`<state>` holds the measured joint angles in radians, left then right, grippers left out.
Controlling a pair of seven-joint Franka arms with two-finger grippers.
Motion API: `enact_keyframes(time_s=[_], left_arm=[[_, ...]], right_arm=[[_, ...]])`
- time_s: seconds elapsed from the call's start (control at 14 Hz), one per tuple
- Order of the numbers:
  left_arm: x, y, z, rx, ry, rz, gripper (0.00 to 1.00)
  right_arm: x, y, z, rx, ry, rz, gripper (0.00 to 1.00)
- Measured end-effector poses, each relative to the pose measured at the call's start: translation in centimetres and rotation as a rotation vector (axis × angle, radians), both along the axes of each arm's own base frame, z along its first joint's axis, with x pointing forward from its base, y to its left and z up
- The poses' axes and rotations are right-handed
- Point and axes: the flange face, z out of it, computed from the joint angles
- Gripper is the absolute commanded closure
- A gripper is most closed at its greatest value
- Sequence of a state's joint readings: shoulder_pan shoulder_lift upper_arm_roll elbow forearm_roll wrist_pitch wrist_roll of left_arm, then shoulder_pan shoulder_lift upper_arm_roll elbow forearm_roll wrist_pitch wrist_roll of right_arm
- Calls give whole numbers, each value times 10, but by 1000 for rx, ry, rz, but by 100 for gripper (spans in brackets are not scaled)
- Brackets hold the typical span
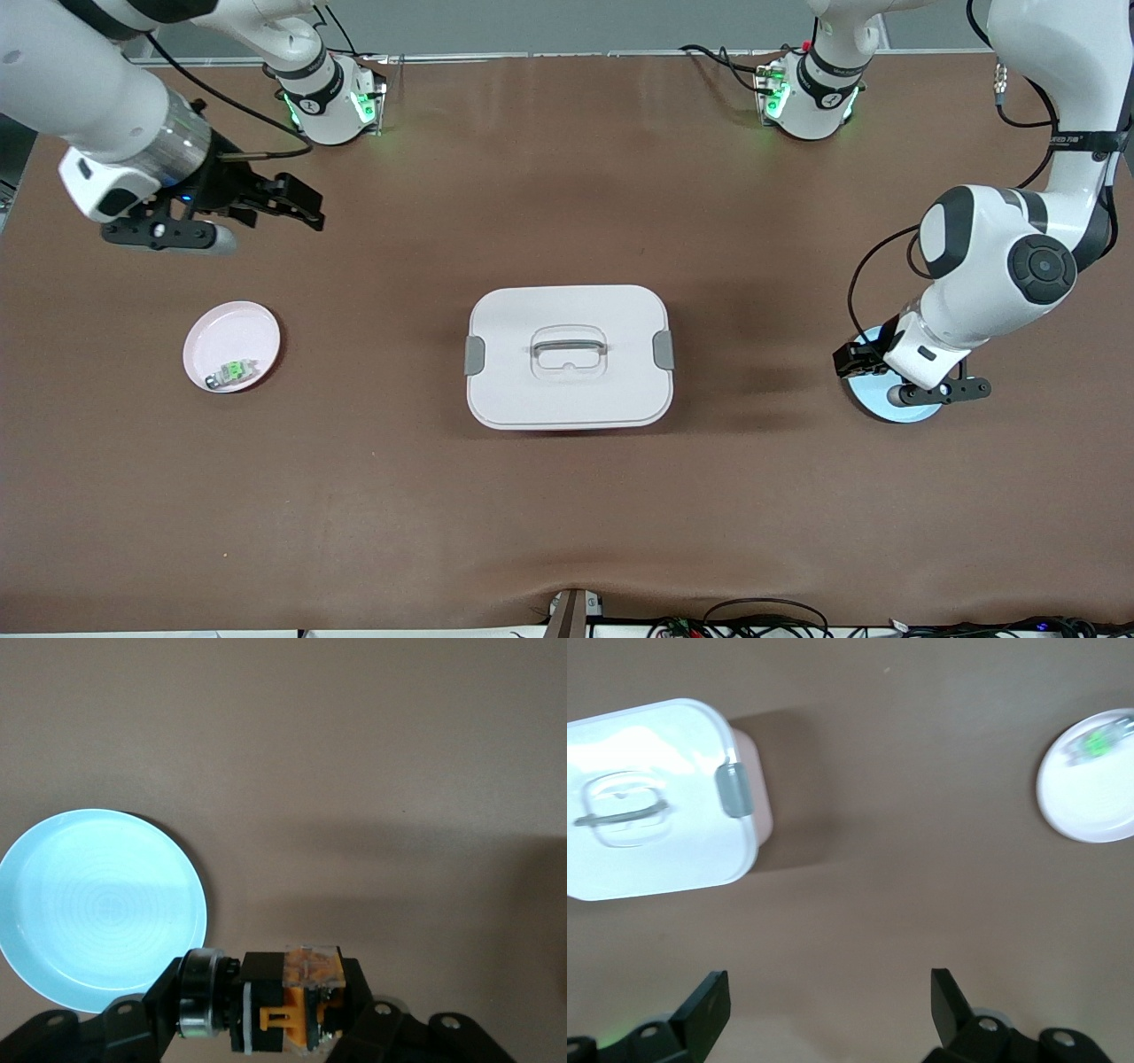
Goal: Transfer orange switch to right arm and place
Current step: 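Lift the switch with the left gripper while the right gripper rises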
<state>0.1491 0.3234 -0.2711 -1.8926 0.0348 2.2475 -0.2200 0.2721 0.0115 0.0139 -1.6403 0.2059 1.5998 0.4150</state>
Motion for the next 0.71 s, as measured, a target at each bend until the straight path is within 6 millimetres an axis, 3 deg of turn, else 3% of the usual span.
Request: enact_keyframes(time_s=[0.29, 0.71], left_arm=[[0, 1, 0, 0, 1, 2, 100], [1, 2, 3, 2, 11, 3, 100]], right_arm=[[-1, 23, -34, 72, 4, -33, 0], [-16, 75, -41, 121, -4, -100, 0]])
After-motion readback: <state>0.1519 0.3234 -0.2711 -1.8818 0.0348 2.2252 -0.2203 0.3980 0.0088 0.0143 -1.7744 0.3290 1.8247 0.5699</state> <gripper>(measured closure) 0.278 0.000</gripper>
